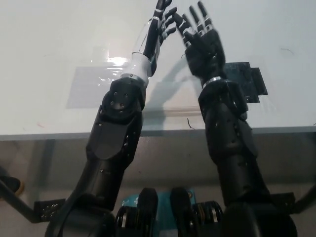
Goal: A stack of napkins is kept in the middle of the table close to the robot and the robot places both its hands sideways on the stack. Then it moves its hands away from each other while pressing down on the napkins to make them smooth
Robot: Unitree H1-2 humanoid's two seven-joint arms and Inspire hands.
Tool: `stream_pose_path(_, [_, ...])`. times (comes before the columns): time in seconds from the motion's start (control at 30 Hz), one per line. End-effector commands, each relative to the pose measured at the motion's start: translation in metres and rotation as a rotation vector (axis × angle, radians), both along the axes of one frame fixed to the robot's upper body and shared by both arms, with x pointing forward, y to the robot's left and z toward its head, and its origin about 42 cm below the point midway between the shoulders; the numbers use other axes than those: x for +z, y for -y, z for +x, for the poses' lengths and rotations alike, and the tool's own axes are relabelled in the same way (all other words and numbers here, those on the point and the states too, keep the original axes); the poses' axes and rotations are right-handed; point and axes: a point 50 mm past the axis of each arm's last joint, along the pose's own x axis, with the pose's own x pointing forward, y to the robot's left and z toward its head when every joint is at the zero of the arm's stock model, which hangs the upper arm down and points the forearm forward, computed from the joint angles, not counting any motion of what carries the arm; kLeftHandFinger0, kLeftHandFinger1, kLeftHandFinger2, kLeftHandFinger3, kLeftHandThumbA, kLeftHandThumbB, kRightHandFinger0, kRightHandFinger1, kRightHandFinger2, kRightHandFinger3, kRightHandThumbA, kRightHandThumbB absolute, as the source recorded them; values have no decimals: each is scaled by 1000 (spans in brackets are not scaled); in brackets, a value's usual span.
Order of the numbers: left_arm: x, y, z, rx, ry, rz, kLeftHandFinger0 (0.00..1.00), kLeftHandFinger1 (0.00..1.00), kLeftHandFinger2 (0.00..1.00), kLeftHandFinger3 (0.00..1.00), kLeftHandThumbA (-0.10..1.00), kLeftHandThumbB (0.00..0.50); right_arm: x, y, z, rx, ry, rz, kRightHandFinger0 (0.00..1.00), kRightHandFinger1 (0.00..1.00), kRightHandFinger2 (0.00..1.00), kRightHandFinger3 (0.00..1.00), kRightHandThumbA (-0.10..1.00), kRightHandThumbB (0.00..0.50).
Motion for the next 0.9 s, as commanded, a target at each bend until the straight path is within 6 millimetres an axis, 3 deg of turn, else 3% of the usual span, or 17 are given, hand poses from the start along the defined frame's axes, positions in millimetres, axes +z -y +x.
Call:
stream_pose_path(0.0, [34, 14, 10, 33, 88, -82, 1000, 1000, 1000, 1000, 1000, 304, 34, -19, 12, 53, 109, 144, 1000, 1000, 1000, 1000, 1000, 230])
stream_pose_path(0.27, [7, 12, 12, 54, 33, -83, 1000, 1000, 1000, 1000, 1000, 267, 11, -21, 16, 66, 51, 154, 1000, 1000, 1000, 1000, 1000, 202])
stream_pose_path(0.43, [-19, 6, 17, 55, -41, -134, 1000, 1000, 1000, 1000, 1000, 225, -11, -24, 12, 63, 10, 91, 1000, 1000, 1000, 1000, 1000, 204])
stream_pose_path(0.53, [-41, 4, 15, 53, -114, -192, 1000, 1000, 1000, 1000, 1000, 265, -23, -24, 10, 40, -32, 81, 1000, 1000, 1000, 1000, 1000, 240])
stream_pose_path(0.6, [-55, 2, 13, 73, -138, -169, 1000, 1000, 1000, 1000, 1000, 254, -29, -23, 8, 27, -43, 59, 1000, 1000, 1000, 1000, 1000, 250])
stream_pose_path(0.73, [-78, -1, 8, 92, -177, -112, 1000, 1000, 1000, 1000, 1000, 272, -40, -16, 6, 20, -40, 6, 1000, 1000, 1000, 1000, 1000, 211])
stream_pose_path(0.87, [-98, 0, 1, 89, -217, -113, 1000, 1000, 1000, 1000, 1000, 259, -55, -7, 2, 7, -48, -48, 1000, 1000, 1000, 1000, 1000, 216])
